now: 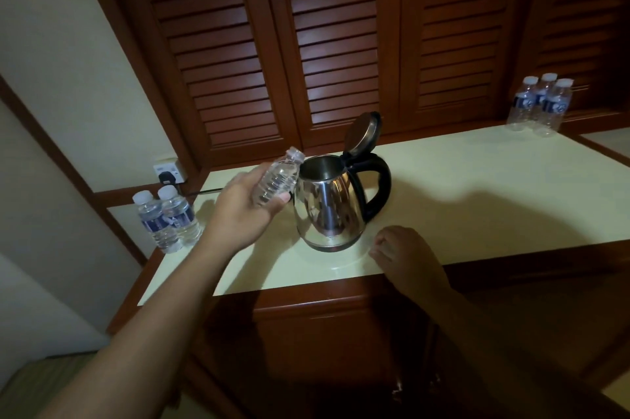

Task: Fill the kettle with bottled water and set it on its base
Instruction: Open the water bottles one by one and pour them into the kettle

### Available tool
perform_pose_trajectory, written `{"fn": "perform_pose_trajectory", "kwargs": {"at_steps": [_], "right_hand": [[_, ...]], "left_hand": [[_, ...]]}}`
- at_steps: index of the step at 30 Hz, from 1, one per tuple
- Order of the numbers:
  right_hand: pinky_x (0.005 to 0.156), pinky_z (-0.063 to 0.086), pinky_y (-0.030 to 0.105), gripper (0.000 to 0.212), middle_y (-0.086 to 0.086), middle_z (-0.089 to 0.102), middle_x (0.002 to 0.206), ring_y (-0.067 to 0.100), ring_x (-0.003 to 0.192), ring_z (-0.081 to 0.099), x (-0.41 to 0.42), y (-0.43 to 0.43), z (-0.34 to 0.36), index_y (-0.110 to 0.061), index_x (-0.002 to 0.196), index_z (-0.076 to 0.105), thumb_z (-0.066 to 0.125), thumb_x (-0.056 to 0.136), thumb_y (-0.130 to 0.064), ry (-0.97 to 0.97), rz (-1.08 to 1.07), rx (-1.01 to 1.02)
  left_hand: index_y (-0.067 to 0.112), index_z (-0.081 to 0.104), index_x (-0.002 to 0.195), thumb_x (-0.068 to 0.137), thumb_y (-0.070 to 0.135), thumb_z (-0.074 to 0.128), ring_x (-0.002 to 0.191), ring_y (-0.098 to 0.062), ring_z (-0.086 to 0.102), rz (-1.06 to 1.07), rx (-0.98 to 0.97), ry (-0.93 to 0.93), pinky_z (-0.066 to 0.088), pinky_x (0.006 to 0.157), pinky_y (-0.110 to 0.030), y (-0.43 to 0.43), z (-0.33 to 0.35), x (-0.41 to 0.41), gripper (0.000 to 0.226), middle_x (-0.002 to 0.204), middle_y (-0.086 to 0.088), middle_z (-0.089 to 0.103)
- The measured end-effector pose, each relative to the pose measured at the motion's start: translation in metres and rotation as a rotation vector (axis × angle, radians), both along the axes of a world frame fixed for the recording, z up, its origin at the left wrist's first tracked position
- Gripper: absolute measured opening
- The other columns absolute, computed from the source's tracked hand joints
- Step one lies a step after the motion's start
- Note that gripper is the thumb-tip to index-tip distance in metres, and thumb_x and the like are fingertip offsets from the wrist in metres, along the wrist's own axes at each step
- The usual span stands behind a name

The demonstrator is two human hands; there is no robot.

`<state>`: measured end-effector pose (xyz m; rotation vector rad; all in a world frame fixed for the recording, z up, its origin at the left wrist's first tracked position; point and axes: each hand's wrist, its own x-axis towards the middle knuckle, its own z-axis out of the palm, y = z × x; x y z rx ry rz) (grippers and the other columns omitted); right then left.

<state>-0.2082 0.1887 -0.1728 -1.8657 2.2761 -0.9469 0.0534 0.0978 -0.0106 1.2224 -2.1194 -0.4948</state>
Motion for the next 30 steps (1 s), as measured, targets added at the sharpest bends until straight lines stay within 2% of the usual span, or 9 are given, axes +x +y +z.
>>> {"fn": "perform_pose_trajectory", "kwargs": {"at_steps": [2,4,7,9,12,17,23,30], "right_hand": [[0.09,0.044,0.031,0.04,-0.008,0.059,0.105,0.016,0.1,0.055,-0.002,-0.002,-0.002,-0.021,0.107,0.063,0.056,0.086,-0.054,0.033,-0.036,0.033],[0.1,0.043,0.037,0.054,0.002,0.06,0.117,0.025,0.112,0.055,-0.001,-0.001,-0.001,-0.014,0.118,0.058,0.057,0.086,-0.057,0.052,-0.081,0.061],[0.12,0.026,0.046,0.089,0.016,0.043,0.15,0.034,0.142,0.036,0.004,0.001,0.003,-0.005,0.142,0.042,0.033,0.085,-0.073,0.136,-0.122,0.217],[0.124,0.019,0.047,0.1,0.018,0.033,0.158,0.033,0.148,0.026,0.004,-0.001,0.001,-0.003,0.149,0.033,0.026,0.084,-0.079,0.146,-0.133,0.25],[0.125,0.013,0.045,0.099,0.018,0.027,0.162,0.031,0.152,0.02,0.005,0.0,0.001,-0.003,0.153,0.026,0.03,0.089,-0.078,0.153,-0.131,0.227],[0.126,0.01,0.044,0.097,0.015,0.024,0.164,0.029,0.153,0.017,0.005,0.0,-0.001,-0.005,0.156,0.022,0.027,0.091,-0.077,0.179,-0.105,0.218],[0.126,0.011,0.043,0.094,0.014,0.023,0.165,0.028,0.154,0.016,0.002,-0.003,-0.005,-0.006,0.156,0.023,0.025,0.093,-0.075,0.184,-0.085,0.214],[0.125,0.011,0.042,0.084,0.011,0.028,0.163,0.028,0.153,0.019,0.0,-0.004,-0.007,-0.009,0.154,0.029,0.029,0.096,-0.069,0.201,-0.067,0.196]], "left_hand": [[0.038,0.045,0.154,0.098,0.04,0.069,0.131,-0.029,0.048,0.055,-0.077,-0.171,0.042,0.107,-0.047,-0.014,0.005,-0.003,0.061,0.136,-0.003,0.057],[0.038,0.039,0.157,0.099,0.044,0.065,0.138,-0.031,0.041,0.09,-0.146,-0.327,0.035,0.109,-0.053,-0.024,0.009,-0.007,0.064,0.145,-0.003,0.051],[0.041,0.036,0.157,0.099,0.044,0.063,0.138,-0.029,0.037,0.11,-0.295,-0.521,0.032,0.106,-0.056,-0.033,0.016,-0.014,0.064,0.15,-0.002,0.047],[0.041,0.034,0.157,0.096,0.039,0.065,0.135,-0.03,0.037,0.116,-0.393,-0.623,0.034,0.103,-0.057,-0.037,0.02,-0.017,0.068,0.149,-0.003,0.047],[0.041,0.034,0.156,0.089,0.028,0.071,0.133,-0.031,0.039,0.114,-0.517,-0.745,0.035,0.103,-0.062,-0.042,0.026,-0.023,0.077,0.145,-0.004,0.049],[0.037,0.042,0.154,0.08,0.011,0.074,0.137,-0.035,0.04,0.102,-0.664,-0.837,0.034,0.106,-0.071,-0.044,0.031,-0.029,0.084,0.147,-0.007,0.049],[0.034,0.041,0.155,0.083,0.014,0.075,0.15,-0.039,0.029,0.078,-0.719,-0.901,0.026,0.11,-0.077,-0.044,0.034,-0.035,0.082,0.157,-0.009,0.043],[0.035,0.038,0.156,0.086,0.016,0.076,0.153,-0.04,0.023,0.078,-0.748,-0.933,0.022,0.112,-0.079,-0.041,0.034,-0.041,0.082,0.161,-0.008,0.038]]}}
